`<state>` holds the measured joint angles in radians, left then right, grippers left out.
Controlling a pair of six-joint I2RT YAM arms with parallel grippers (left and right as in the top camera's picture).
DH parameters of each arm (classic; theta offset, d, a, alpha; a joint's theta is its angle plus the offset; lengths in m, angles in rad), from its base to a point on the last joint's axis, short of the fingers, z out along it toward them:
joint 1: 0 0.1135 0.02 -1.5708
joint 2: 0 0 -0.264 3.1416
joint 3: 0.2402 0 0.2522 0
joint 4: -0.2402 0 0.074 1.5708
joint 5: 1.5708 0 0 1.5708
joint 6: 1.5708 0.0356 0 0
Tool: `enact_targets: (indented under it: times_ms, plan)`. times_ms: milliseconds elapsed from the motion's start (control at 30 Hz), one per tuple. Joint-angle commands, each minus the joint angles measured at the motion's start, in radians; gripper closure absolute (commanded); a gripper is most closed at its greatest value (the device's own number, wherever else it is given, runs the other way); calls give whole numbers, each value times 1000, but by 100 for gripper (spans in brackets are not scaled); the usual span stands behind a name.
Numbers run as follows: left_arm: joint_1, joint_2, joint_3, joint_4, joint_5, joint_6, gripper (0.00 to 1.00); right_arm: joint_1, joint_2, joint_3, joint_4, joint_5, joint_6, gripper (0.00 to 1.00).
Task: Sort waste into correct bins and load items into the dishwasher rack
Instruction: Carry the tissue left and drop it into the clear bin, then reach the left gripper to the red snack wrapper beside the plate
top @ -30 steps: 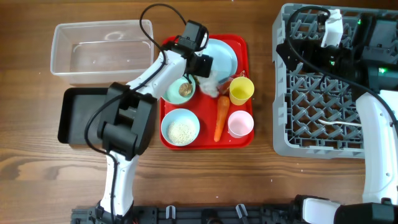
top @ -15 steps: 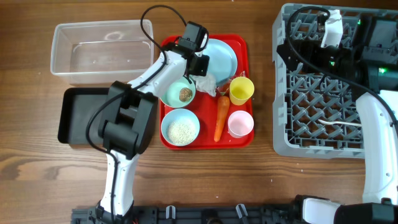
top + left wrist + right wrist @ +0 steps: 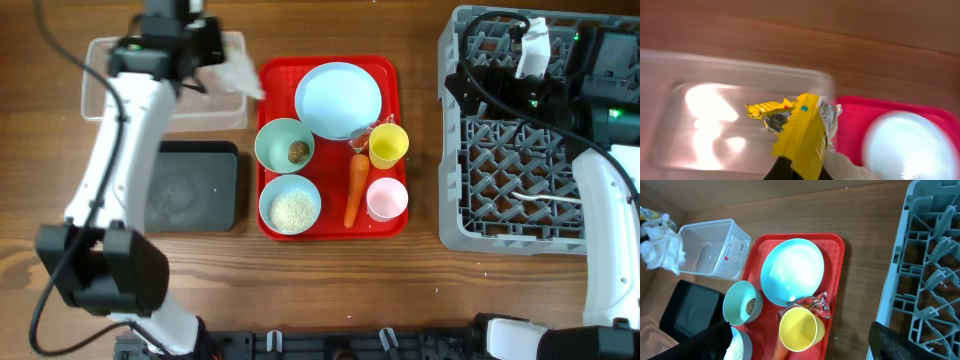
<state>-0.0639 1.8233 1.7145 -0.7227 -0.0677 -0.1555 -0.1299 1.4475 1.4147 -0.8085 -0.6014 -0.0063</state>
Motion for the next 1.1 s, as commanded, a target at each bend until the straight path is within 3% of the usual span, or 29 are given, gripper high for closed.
enact_targets:
  times_ms: [0,33,67,167,200,367,500,567,700,833,1067]
  plan:
    - [108,115,-24,0,-19,-17,96,-4,-11,17,-6,3,-16,10]
    - [124,146,-24,6,-10,-17,91,-4,-11,17,-8,3,-16,11]
    - [134,172,-24,16,-8,-17,72,-4,-11,17,-9,3,-16,11]
    - [154,253,-24,66,-9,-17,4,-4,-11,17,-12,3,-16,11]
    - [156,274,-24,80,-9,-17,0,-4,-11,17,-16,3,-16,11]
    - [140,238,0,98,79,-16,0,-4,-11,17,-22,3,-17,11]
    - [68,88,24,80,320,-7,0,-4,-11,17,-21,3,-16,11]
    - [-3,40,24,50,391,58,0,-4,-11,17,-21,3,-17,11]
    - [-181,50,19,-79,393,219,0,-4,-11,17,-19,3,-16,11]
    - [-315,116,18,-168,393,304,0,-5,-11,17,-19,4,-18,11]
    - [-449,262,18,-164,385,362,4,-4,-11,16,-22,11,-20,11]
